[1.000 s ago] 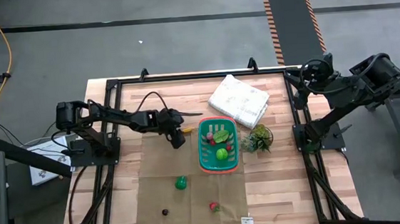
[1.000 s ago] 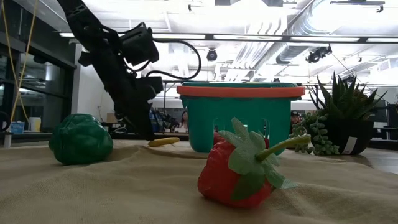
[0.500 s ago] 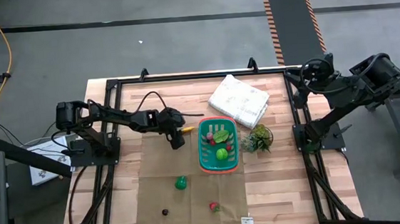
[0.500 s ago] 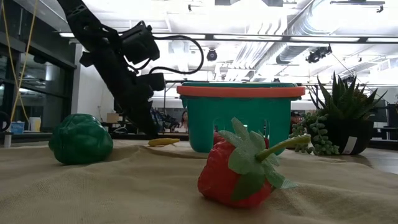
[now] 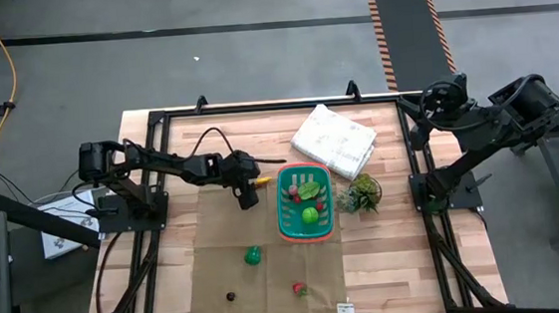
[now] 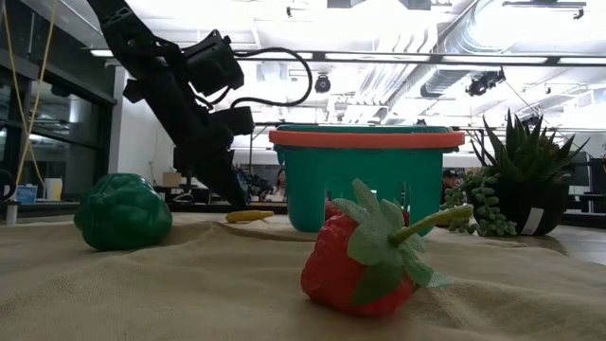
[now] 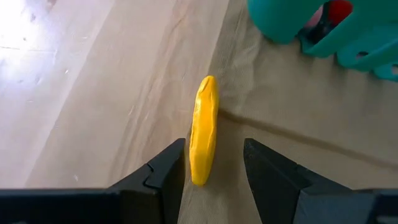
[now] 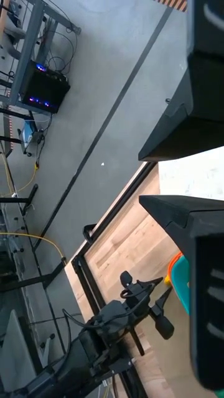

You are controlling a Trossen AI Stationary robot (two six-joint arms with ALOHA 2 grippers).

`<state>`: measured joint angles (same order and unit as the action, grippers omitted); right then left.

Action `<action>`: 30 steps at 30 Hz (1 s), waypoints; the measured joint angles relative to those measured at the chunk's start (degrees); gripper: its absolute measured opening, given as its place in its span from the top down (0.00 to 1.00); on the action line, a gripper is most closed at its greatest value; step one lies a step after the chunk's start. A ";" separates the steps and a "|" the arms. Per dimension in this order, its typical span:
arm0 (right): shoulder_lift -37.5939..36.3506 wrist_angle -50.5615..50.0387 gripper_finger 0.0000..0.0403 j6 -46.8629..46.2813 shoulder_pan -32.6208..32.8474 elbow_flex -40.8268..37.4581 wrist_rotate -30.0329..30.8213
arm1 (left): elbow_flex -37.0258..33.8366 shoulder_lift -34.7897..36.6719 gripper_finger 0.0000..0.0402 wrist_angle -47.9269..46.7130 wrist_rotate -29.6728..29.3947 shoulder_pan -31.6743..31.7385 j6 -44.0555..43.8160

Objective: Pick and placing Produce into tupperware
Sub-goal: Put the yellow corn into the blue basket

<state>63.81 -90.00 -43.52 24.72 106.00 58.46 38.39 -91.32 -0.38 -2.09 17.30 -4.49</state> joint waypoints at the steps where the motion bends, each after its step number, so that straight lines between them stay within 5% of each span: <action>1: 0.00 0.00 0.78 -0.01 0.01 0.00 0.00 | 0.02 -0.39 0.62 0.12 0.01 0.00 0.00; 30: -0.01 -0.01 0.78 -0.16 -0.01 0.00 -0.04 | 2.06 -3.85 0.68 0.68 -0.24 -0.02 0.23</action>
<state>63.80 -90.00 -43.68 24.71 106.00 58.41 40.45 -95.18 0.30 -2.33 17.28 -4.27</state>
